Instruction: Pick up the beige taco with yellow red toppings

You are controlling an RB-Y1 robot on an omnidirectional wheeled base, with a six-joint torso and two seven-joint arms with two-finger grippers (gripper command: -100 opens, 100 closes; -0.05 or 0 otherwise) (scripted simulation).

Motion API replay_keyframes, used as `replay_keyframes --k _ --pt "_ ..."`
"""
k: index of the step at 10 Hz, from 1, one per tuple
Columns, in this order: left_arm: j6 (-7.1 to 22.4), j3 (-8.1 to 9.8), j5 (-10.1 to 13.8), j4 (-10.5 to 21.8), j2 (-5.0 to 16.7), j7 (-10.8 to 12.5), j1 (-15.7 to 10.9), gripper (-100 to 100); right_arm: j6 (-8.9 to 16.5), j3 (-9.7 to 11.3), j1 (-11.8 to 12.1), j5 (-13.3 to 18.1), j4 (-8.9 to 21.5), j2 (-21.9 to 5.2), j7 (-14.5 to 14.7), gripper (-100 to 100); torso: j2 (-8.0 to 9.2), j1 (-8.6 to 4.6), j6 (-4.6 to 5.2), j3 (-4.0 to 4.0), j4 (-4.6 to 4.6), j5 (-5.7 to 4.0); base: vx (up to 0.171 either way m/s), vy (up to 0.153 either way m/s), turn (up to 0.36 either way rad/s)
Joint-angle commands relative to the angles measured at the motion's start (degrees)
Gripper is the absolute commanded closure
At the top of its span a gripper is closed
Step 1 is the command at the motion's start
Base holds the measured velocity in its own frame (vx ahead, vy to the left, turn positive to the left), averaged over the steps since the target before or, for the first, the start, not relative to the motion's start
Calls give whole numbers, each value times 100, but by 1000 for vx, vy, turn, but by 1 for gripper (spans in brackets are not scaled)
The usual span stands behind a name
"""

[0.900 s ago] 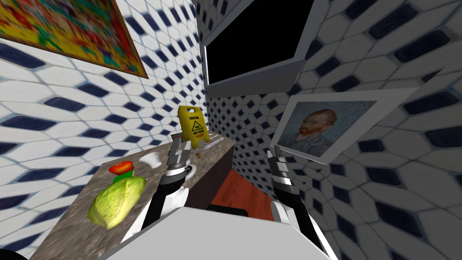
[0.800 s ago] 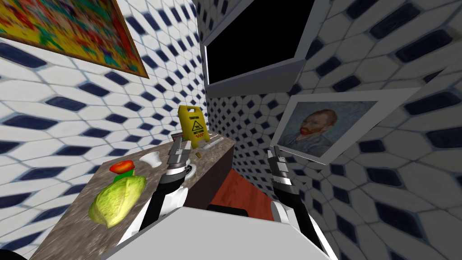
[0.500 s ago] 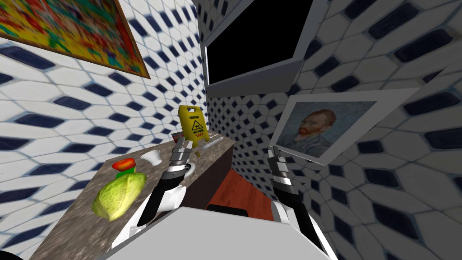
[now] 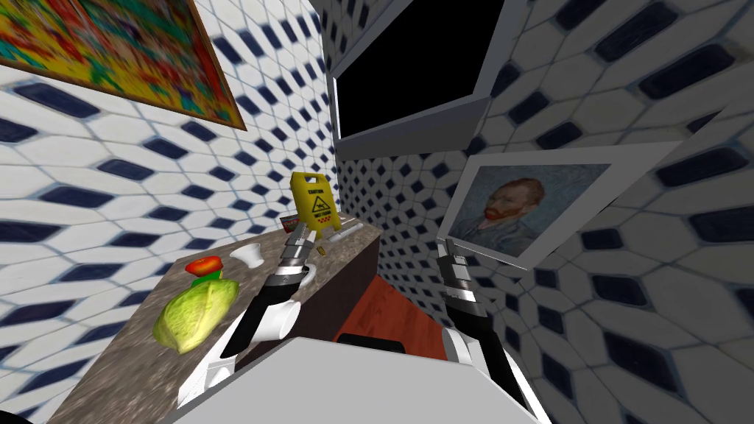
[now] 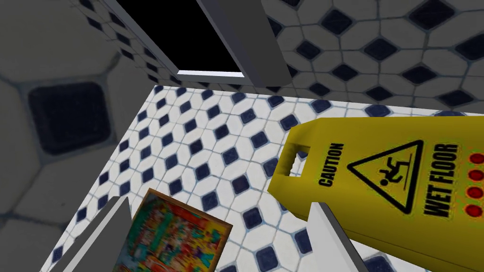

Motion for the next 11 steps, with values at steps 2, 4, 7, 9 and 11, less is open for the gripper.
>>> replay_keyframes --k 2,4,7,9,11 --pt "383 61 194 52 204 -58 -78 -100 0 0 0 0 0 0 0 0 0 -3 0 0 0 0 -2 -42 16" --pt "709 111 371 92 380 -116 -134 -100 0 0 0 0 0 0 0 0 -2 -5 0 -1 -1 -1 1 -46 16" --pt "1222 227 749 180 733 -241 -238 -100 0 0 0 0 0 0 0 0 -2 -2 0 -1 0 -1 2 -44 9" --pt "1564 292 947 228 909 -308 -284 -100 0 0 0 0 0 0 0 0 -4 -2 0 -2 -1 0 8 -40 4" --pt "1800 292 947 228 909 -308 -284 -100 0 0 0 0 0 0 0 0 -4 -1 0 -2 -1 0 5 -27 1"
